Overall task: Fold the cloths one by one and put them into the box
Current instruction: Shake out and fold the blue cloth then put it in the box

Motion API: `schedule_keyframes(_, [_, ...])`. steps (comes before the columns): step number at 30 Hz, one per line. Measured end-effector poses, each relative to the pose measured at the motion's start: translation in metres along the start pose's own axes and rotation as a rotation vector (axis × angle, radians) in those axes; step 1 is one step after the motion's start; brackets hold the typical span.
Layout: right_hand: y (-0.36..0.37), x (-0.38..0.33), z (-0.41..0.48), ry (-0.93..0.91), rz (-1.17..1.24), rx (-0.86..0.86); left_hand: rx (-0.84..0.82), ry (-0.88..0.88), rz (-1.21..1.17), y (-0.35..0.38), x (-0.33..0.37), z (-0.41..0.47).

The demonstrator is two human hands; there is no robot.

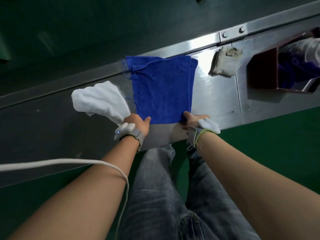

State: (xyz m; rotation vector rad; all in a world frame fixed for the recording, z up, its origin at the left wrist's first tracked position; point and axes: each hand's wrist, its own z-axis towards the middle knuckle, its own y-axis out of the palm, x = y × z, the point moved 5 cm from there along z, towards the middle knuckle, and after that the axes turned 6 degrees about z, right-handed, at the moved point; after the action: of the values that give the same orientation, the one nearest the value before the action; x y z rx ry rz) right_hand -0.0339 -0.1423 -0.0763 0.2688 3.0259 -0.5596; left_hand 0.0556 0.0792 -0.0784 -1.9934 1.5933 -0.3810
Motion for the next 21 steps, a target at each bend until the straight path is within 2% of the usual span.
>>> schedule_keyframes(3, [0.002, -0.003, 0.003, -0.064, 0.048, -0.011, -0.166, -0.165, -0.64, 0.014, 0.0, 0.0])
schedule_keyframes(5, [-0.002, -0.002, 0.001, -0.069, 0.08, 0.01, -0.268, -0.244, -0.906, 0.02, 0.001, -0.006])
schedule_keyframes(8, [-0.005, 0.018, -0.018, -0.039, 0.021, -0.103, -0.367, -0.276, -0.945, 0.033, -0.016, -0.029])
schedule_keyframes(10, [-0.008, 0.046, -0.03, 0.068, -0.035, -0.134, -0.408, -0.325, -0.913, 0.042, -0.033, -0.045])
schedule_keyframes(13, [-0.014, 0.062, -0.042, 0.224, 0.171, -0.231, -0.47, -0.37, -0.948, 0.032, -0.04, -0.062])
schedule_keyframes(15, [-0.017, 0.051, -0.045, 0.257, 0.309, -0.291, -0.483, -0.339, -1.087, 0.015, -0.031, -0.062])
schedule_keyframes(18, [-0.02, 0.016, -0.045, 0.179, 0.53, -0.273, -0.422, -0.179, -1.308, -0.015, -0.004, -0.052])
schedule_keyframes(21, [-0.022, -0.01, -0.037, 0.059, 0.551, -0.167, -0.224, -0.035, -1.293, -0.036, 0.016, -0.037])
